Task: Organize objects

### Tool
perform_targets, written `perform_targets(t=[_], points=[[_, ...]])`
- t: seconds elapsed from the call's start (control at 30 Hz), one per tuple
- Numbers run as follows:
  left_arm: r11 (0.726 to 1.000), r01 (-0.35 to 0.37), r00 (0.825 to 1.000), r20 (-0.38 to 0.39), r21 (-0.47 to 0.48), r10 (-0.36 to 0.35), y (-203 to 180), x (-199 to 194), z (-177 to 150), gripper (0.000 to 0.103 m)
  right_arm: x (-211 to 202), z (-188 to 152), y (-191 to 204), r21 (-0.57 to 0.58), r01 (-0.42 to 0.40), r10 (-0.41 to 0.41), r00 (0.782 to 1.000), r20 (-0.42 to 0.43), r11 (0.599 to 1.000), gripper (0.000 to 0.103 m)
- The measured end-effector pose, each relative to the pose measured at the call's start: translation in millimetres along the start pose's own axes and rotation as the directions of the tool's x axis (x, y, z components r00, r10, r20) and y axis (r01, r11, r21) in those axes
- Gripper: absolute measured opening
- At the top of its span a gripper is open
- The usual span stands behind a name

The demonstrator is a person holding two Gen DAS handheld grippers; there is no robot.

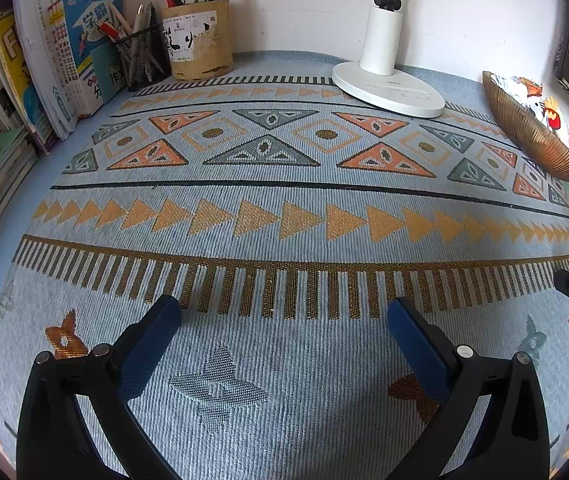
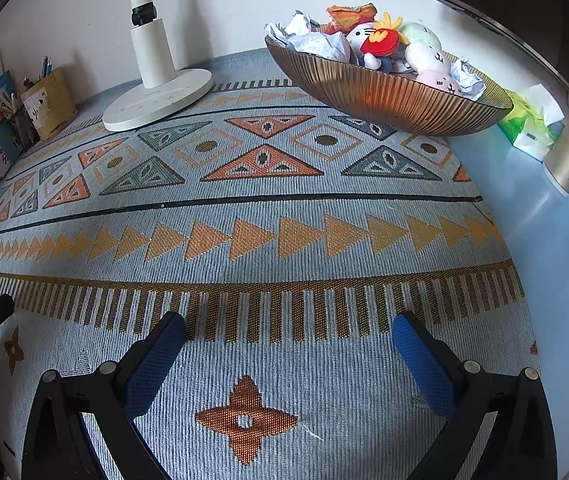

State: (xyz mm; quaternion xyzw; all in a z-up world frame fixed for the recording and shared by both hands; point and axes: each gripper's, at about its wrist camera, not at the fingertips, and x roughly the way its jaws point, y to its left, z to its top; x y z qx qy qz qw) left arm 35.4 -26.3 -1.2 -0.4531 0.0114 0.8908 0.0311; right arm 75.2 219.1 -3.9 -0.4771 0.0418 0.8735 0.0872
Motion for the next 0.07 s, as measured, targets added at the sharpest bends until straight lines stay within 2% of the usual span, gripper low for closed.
perform_targets(t=[0.07], points=[[1.000,0.000,1.000,0.000,0.001,0.000,-0.2,0.2,0.3,0.103,0.3,0.1,-0.4,-0.001,-0.001,0.001,1.000,0.000,1.000,0.103]])
